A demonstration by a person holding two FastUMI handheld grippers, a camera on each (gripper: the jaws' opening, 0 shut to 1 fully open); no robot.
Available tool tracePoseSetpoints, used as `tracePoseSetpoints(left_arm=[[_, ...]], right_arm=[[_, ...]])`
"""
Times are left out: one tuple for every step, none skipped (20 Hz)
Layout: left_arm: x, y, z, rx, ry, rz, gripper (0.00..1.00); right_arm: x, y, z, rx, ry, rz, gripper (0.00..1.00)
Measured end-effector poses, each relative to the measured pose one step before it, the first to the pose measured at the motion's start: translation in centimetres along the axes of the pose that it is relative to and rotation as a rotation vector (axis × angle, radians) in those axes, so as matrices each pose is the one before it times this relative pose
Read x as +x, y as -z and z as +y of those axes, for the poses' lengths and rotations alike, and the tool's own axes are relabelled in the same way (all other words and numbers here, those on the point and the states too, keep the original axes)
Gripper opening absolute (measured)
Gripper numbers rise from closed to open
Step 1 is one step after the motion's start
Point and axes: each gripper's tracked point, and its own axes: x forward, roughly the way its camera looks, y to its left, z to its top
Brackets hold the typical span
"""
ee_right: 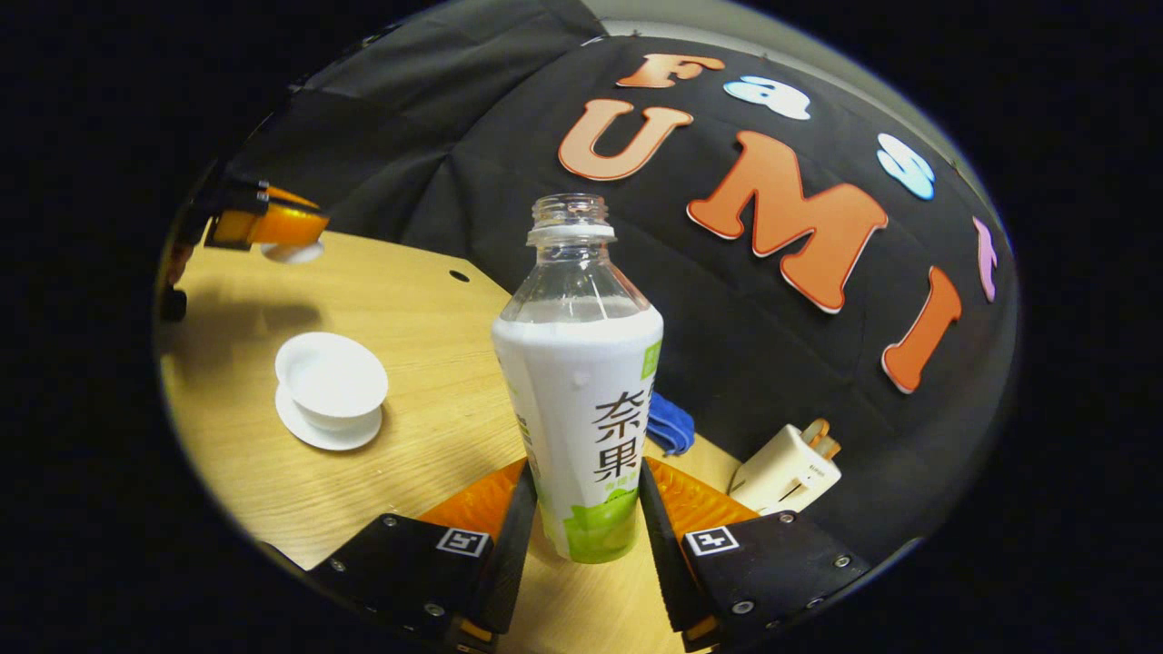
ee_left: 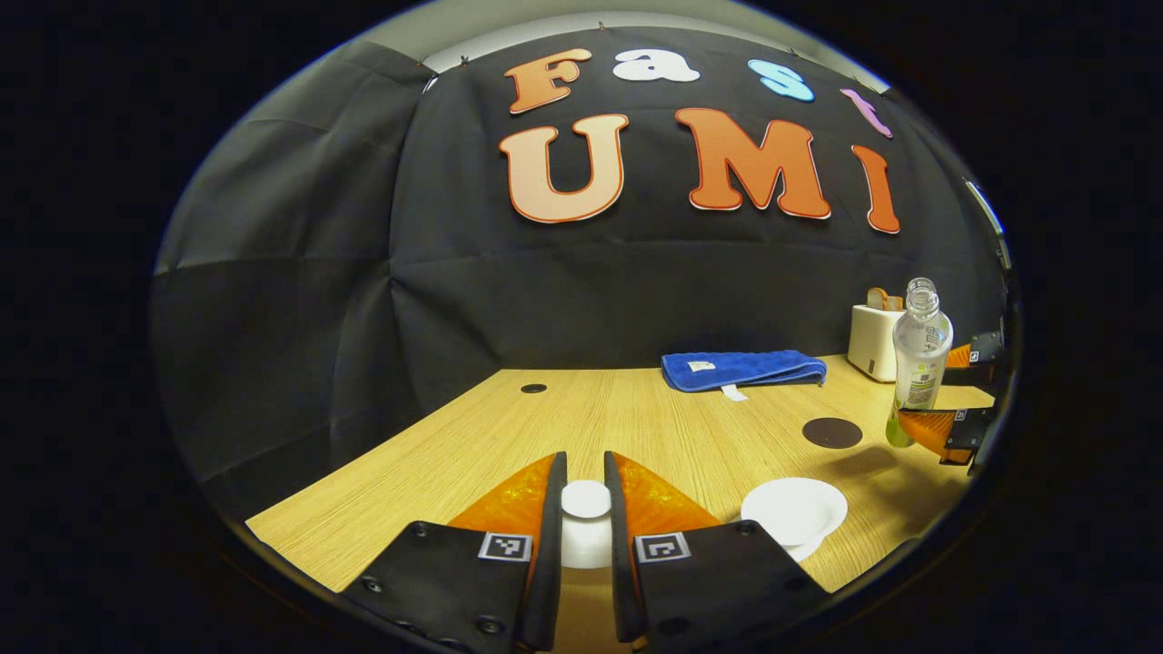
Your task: Open the teacup lid with one hand, grasp the water bottle and pour water into the teacup with the other hand; after pouring, place the water bottle on the coaster and then close the teacup lid.
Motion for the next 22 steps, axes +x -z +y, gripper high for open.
tracePoseSetpoints(left_arm=[[-0.037,-0.089,0.175,-0.006,-0.00031,-0.00752,0.27],[-0.036,0.266,0.164,-0.00364,0.00081,0.00196,0.29],[-0.105,0.162,0.294,-0.00098,-0.00251,0.00165,0.27],[-0.023,-0.002,0.204,0.00048,-0.00197,0.00104,0.26],[-0.041,0.103,0.229,0.00157,-0.00142,0.00198,0.27],[0.015,0.077,0.246,0.00008,-0.00093,0.00004,0.27],[-0.093,0.016,0.281,0.00126,-0.00204,0.0003,0.26],[-0.096,0.042,0.279,-0.00032,-0.00119,-0.00024,0.27],[-0.043,0.063,0.148,0.00132,-0.00029,0.00084,0.27],[-0.067,0.066,0.184,0.00107,-0.00132,0.00133,0.27],[-0.087,0.067,0.157,0.00213,0.00093,0.00094,0.27],[0.028,0.115,0.155,0.00263,-0.00184,-0.00007,0.27],[-0.021,0.115,0.135,-0.00007,0.00084,0.00185,0.27],[0.081,0.119,0.075,-0.00088,-0.00036,0.00309,0.27],[-0.082,0.164,0.088,0.00036,0.00125,0.00307,0.27],[0.039,0.071,0.063,0.00019,0.00153,0.00185,0.27],[-0.057,0.05,-0.035,0.00049,0.00298,0.00156,0.27],[-0.037,-0.014,0.052,0.00099,0.00117,-0.00042,0.27],[0.077,0.111,-0.068,-0.00004,0.00286,0.00132,0.27],[-0.016,0.075,0.078,-0.00066,0.00092,0.00168,0.27],[0.023,0.111,-0.028,-0.00114,0.00393,0.00348,0.27],[0.008,0.148,0.007,-0.00018,0.00124,0.00477,0.27]], right_arm=[[-0.107,-0.245,-0.66,-0.06612,0.04386,-0.00533,0.63],[-0.056,-0.569,-0.529,-0.06855,0.04007,-0.01407,0.64],[0.106,-0.448,-0.161,-0.06435,0.02925,-0.01197,0.64],[-0.027,-0.461,-0.035,-0.05813,0.02042,-0.00815,0.63],[0.004,-0.461,0.063,-0.04699,0.01028,-0.01042,0.63],[0.278,-0.176,0.171,-0.03686,0.00414,-0.0095,0.64],[0.046,-0.32,0.24,-0.02997,-0.00396,-0.01259,0.63],[-0.109,-0.389,0.238,-0.02825,-0.00583,-0.01005,0.63],[-0.121,-0.251,-0.032,-0.02932,-0.0021,-0.00915,0.63],[-0.124,-0.123,0.033,-0.03358,0.00104,-0.0071,0.63],[-0.081,-0.053,0.025,-0.03701,0.00324,-0.00281,0.63],[-0.124,-0.064,-0.056,-0.03965,0.00757,-0.00388,0.63],[0.119,-0.21,0.009,-0.03611,0.00757,-0.00431,0.63],[0.19,-0.026,-0.16,-0.03242,0.00529,-0.00507,0.63],[-0.01,-0.094,-0.011,-0.0297,0.00294,-0.00481,0.63],[0.106,0.021,-0.067,-0.0287,0.00301,-0.00391,0.63],[0.095,0.015,-0.07,-0.0276,0.00379,-0.00196,0.63],[0.0,-0.055,-0.167,-0.02945,0.00616,-0.00317,0.63],[0.116,0.048,-0.134,-0.02748,0.00696,-0.005,0.63],[0.192,0.026,-0.176,-0.02459,0.00644,-0.00396,0.63],[0.056,0.072,-0.152,-0.02115,0.0042,-0.00453,0.63],[0.322,-0.01,-0.161,-0.01792,0.00339,-0.0051,0.63]])
